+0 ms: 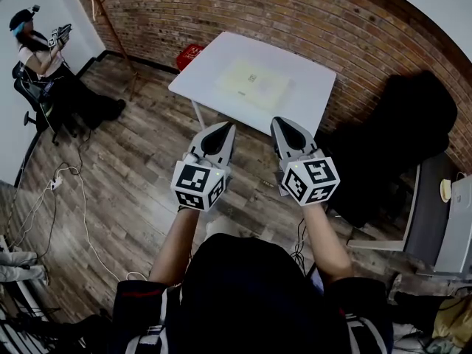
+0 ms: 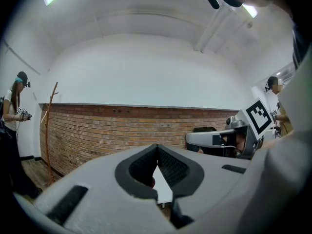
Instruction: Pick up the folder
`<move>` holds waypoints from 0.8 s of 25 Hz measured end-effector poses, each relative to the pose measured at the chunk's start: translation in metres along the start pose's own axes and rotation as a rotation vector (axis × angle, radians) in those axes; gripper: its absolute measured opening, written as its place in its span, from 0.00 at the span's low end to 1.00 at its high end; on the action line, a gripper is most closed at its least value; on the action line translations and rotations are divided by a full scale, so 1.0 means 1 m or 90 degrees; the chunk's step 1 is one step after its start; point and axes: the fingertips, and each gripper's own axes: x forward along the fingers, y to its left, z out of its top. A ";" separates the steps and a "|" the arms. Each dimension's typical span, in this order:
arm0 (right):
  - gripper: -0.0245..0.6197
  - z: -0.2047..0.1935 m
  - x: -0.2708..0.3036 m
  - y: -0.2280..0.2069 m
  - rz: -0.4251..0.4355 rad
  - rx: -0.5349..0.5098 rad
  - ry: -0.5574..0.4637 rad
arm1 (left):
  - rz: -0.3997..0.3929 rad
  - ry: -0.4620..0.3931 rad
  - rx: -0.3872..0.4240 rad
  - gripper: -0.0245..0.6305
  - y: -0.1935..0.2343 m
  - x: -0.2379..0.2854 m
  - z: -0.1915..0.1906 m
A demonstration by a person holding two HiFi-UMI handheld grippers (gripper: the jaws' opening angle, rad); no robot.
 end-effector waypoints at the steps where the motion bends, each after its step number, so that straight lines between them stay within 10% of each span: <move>1: 0.08 -0.001 -0.001 -0.002 -0.001 -0.005 0.003 | -0.001 0.001 0.002 0.06 -0.001 0.001 0.000; 20: 0.08 -0.003 0.079 -0.038 0.022 0.009 0.030 | 0.013 0.008 -0.016 0.06 0.064 0.060 -0.009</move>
